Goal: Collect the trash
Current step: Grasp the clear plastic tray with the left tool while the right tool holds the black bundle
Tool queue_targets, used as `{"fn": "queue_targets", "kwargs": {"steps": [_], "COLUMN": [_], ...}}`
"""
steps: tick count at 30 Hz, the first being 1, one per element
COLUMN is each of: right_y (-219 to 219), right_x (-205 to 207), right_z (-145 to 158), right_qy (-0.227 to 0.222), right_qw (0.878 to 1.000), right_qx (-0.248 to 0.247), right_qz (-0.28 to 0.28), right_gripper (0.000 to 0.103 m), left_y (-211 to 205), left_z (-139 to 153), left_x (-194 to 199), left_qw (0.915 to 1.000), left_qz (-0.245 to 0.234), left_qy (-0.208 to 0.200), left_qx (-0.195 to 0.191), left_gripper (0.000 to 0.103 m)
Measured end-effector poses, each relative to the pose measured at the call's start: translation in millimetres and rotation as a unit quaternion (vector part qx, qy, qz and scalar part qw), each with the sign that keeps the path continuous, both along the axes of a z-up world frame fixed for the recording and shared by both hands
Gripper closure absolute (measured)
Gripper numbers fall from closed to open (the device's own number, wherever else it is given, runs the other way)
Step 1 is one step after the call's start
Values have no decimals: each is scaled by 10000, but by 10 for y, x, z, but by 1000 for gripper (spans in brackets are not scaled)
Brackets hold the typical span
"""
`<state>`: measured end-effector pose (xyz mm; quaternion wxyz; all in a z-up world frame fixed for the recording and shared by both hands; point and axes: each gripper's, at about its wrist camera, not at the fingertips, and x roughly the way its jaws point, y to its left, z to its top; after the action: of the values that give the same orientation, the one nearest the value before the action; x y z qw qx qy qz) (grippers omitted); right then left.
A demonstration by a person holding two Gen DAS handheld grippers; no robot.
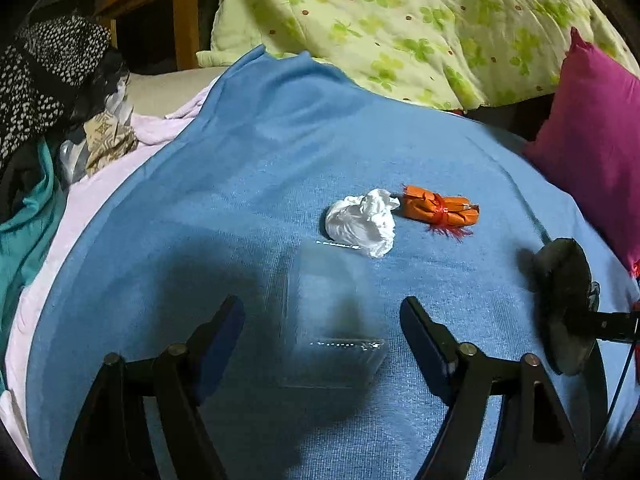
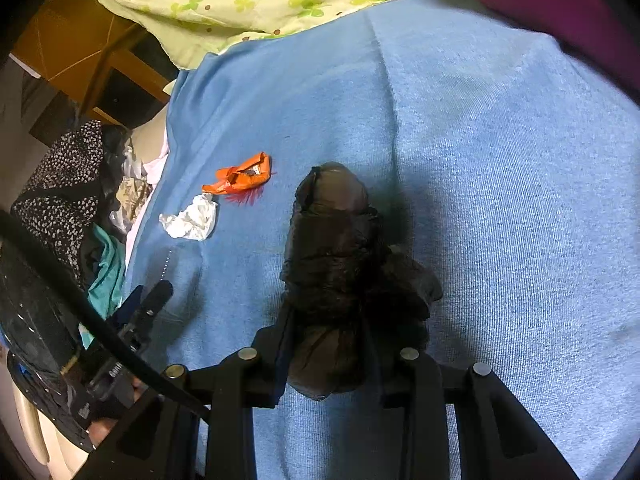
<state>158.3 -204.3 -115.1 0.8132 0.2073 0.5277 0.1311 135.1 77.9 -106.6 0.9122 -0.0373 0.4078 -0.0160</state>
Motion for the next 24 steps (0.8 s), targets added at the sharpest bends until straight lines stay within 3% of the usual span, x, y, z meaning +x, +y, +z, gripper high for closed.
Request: {"fn": "queue_targets", "kwargs": {"steps": [3, 9, 16, 20, 24], "right_y": [48, 178, 441, 501, 484], "right_x": [-11, -74, -284, -557, -794], "right_z": [20, 89, 256, 372, 423], "right_qy": [-93, -446, -1327, -1763, -1873], "right_qw": [9998, 9968, 9815, 9726, 9709], "right_qx": [-153, -615, -1298, -1472, -1478], "right_qz": [77, 255, 459, 363, 216], "right_gripper": [68, 70, 70, 70, 70], "left_y": [-30, -15, 25, 70, 45], "left_z": [-81, -67, 85, 206, 330], "left_x": [60, 43, -106, -328, -570], "left_qw": [9997, 9997, 10000, 9997, 9988], "left_qz": [-109, -108, 8, 17, -11], "left_qy": [209, 179, -43, -221, -490], "left_qx": [-41, -96, -41, -61, 82], "left_gripper": [53, 56, 56, 56, 56]}}
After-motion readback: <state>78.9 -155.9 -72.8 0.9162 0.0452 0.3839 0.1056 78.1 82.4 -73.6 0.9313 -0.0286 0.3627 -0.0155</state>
